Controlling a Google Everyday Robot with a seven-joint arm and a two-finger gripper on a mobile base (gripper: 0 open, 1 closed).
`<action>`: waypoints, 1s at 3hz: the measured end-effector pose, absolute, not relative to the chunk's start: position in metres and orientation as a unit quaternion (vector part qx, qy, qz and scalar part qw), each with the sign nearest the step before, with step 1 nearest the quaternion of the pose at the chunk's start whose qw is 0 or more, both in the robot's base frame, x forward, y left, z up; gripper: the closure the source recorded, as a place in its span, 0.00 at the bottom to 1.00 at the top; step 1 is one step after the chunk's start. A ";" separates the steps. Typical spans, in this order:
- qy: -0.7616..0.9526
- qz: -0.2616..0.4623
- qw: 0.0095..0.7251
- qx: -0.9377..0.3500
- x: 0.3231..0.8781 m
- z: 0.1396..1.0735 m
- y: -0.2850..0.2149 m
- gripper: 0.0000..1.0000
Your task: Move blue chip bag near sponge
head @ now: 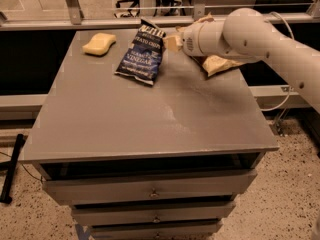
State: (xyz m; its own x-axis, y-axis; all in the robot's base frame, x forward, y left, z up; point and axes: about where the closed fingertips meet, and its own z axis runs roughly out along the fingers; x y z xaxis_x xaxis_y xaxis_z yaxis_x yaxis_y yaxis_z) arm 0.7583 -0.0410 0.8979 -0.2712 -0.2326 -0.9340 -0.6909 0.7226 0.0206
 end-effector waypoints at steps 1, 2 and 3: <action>0.771 0.232 0.517 -0.291 0.787 0.885 -0.016 1.00; 0.773 0.246 0.508 -0.289 0.810 0.872 0.010 1.00; 0.774 0.259 0.498 -0.292 0.825 0.860 0.037 1.00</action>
Offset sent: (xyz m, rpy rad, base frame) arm 0.0818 0.0811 -0.0404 0.0672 0.0819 0.0244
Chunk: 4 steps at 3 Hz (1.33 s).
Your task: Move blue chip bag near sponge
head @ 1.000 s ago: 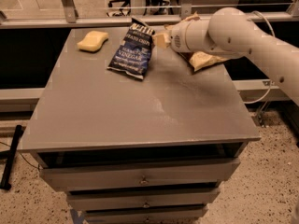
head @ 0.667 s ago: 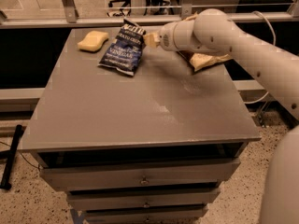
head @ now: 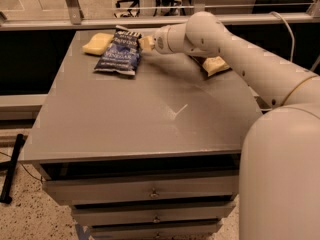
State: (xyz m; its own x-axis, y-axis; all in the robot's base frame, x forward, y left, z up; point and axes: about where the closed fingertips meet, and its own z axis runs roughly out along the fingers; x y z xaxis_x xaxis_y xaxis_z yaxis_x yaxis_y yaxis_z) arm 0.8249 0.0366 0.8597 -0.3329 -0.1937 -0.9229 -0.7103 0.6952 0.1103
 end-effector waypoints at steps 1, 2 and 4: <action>0.775 0.259 0.492 -0.300 0.832 0.856 0.057 1.00; 0.781 0.249 0.488 -0.300 0.836 0.853 0.065 0.82; 0.793 0.232 0.485 -0.286 0.839 0.845 0.059 0.35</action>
Offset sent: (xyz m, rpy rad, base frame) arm 0.0155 0.0303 -0.0082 -0.0608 0.0216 -0.0228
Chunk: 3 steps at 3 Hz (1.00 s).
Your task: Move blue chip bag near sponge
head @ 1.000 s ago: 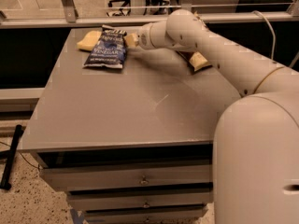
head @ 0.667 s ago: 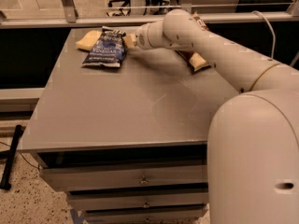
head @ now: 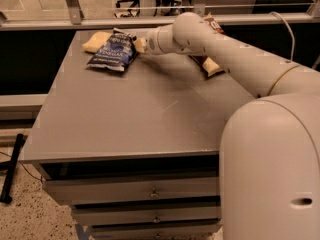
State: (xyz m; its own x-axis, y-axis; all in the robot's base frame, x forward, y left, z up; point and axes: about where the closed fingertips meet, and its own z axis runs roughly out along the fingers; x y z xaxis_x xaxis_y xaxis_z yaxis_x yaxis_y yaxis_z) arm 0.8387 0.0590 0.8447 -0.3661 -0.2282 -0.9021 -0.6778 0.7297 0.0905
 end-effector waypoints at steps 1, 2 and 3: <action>0.795 0.226 0.487 -0.283 0.837 0.844 0.052 0.12; 0.794 0.219 0.491 -0.284 0.830 0.847 0.039 0.00; 0.786 0.209 0.498 -0.301 0.811 0.856 0.018 0.00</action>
Offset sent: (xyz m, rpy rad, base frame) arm -0.0180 -0.0434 0.0116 -0.0284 -0.0377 -0.0307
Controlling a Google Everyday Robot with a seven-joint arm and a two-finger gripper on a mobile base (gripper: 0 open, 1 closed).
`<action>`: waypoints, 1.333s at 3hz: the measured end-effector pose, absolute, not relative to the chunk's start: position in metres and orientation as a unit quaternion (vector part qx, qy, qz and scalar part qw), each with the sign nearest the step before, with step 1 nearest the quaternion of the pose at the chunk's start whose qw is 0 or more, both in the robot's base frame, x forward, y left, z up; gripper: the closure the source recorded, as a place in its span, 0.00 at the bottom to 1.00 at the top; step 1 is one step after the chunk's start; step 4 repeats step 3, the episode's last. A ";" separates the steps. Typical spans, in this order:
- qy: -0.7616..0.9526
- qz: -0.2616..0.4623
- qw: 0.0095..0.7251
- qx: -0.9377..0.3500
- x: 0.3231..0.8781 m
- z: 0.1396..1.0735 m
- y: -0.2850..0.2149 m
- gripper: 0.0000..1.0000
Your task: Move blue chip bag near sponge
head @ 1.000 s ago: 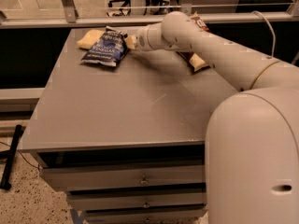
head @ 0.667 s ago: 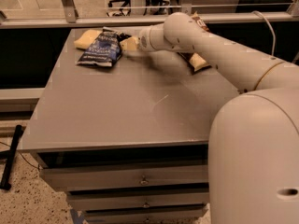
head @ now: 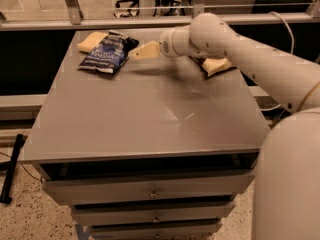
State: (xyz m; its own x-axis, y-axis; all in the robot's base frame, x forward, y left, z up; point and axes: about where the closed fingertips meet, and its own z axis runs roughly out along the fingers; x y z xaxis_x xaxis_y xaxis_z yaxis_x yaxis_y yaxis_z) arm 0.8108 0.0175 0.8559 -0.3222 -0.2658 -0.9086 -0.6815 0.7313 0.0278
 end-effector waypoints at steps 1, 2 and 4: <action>0.766 0.195 0.511 -0.336 0.771 0.871 -0.023 0.00; 0.737 0.181 0.524 -0.386 0.720 0.897 -0.066 0.00; 0.729 0.154 0.529 -0.407 0.710 0.894 -0.096 0.00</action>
Offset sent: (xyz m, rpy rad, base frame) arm -0.1616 -0.1588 0.0733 -0.2088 -0.2755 0.2366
